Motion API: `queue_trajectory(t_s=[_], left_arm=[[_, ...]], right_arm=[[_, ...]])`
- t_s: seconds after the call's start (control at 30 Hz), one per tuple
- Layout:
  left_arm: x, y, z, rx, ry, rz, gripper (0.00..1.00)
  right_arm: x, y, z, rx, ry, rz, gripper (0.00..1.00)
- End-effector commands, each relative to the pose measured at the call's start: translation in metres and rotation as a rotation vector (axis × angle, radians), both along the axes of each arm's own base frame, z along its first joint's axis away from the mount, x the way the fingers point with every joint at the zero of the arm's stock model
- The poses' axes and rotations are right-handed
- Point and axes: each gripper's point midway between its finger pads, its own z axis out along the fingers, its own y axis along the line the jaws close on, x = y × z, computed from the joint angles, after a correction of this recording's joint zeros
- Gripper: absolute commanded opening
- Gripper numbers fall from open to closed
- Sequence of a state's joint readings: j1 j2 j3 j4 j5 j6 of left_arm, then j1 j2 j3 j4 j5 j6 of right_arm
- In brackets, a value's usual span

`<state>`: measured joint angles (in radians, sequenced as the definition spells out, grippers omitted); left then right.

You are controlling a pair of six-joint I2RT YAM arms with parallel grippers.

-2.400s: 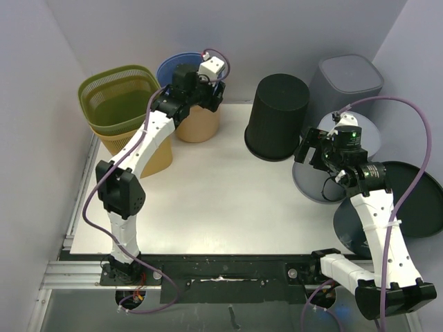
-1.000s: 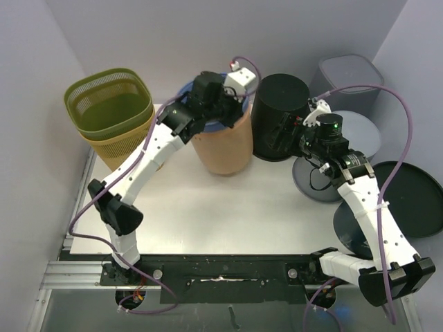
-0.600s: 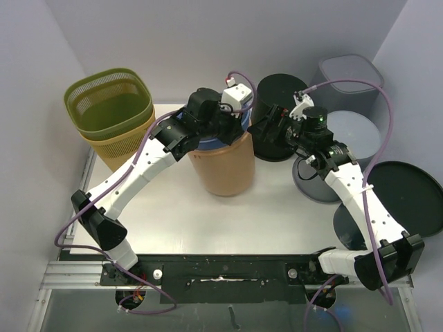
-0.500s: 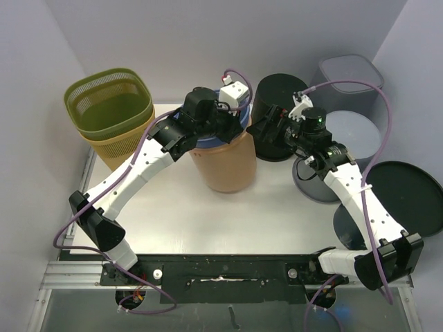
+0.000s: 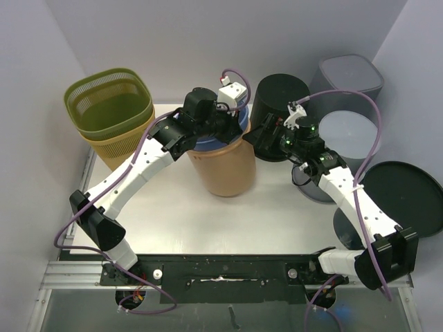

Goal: Turn the large container upside down
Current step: Pick up the container from the center of the board.

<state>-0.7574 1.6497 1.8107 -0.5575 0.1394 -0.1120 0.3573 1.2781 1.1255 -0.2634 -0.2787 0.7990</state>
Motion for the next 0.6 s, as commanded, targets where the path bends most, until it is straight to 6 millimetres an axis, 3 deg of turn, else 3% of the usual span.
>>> queue_trajectory(t_s=[0.0, 0.33, 0.57], left_arm=[[-0.038, -0.001, 0.205, -0.433, -0.432, -0.127, 0.00], [-0.040, 0.012, 0.259, -0.466, -0.590, -0.100, 0.00], [-0.042, 0.019, 0.273, -0.469, -0.639, -0.086, 0.00]], right_arm=[[-0.009, -0.017, -0.056, -0.129, 0.124, -0.046, 0.94], [-0.017, -0.019, -0.085, -0.162, 0.181, -0.043, 0.94], [-0.021, -0.021, -0.098, -0.177, 0.210, -0.037, 0.94]])
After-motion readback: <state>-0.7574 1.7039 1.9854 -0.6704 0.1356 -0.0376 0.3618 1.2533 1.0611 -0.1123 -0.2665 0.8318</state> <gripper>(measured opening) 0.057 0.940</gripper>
